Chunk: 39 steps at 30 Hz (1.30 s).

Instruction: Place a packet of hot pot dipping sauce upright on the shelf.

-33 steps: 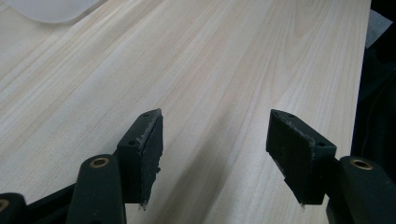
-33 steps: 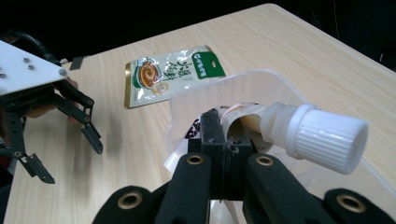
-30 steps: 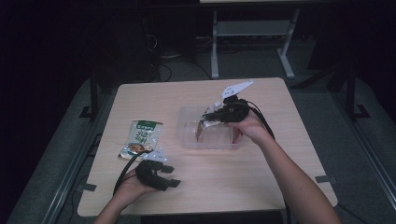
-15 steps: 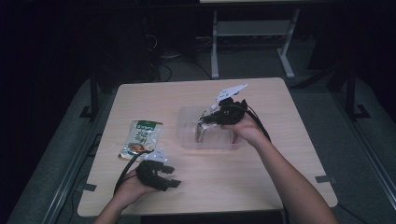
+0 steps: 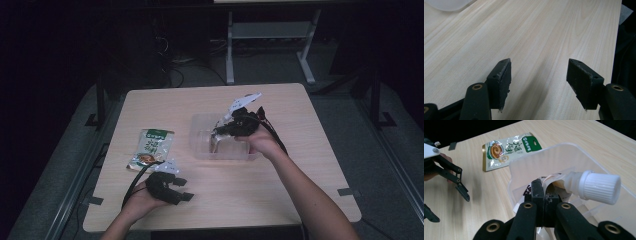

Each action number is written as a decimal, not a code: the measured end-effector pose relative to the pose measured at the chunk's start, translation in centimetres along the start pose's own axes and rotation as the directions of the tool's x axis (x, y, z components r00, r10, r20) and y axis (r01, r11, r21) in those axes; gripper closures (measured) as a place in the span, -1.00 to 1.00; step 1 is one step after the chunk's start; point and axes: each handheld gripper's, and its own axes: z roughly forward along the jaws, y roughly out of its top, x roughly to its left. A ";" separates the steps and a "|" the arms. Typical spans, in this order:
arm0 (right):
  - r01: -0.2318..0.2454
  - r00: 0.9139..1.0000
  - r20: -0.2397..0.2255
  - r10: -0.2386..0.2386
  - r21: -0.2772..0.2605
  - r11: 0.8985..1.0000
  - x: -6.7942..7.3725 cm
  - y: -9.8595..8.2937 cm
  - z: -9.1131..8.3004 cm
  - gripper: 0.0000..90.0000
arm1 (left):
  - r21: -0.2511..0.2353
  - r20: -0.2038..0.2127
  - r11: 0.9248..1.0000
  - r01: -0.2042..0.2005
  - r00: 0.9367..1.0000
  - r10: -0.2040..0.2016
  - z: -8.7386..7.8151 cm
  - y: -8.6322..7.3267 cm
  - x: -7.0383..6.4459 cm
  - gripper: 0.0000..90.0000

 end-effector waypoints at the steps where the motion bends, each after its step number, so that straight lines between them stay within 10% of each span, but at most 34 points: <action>1: 0.005 1.000 0.000 -0.005 0.001 1.000 0.0 0.0 0.1 0.98 | 0.000 0.001 1.000 -0.001 1.000 0.001 0.0 0.0 0.0 -0.20; 25: -0.016 1.000 -0.007 0.016 -0.032 0.999 0.0 0.1 -0.4 0.73 | 0.007 -0.001 1.000 -0.005 1.000 0.005 0.0 0.0 0.0 -0.20; 39: -0.030 0.999 0.037 0.032 -0.043 0.999 0.7 -0.2 -1.7 -0.47 | -0.002 -0.001 1.000 0.009 1.000 -0.009 0.1 0.0 -0.1 -0.20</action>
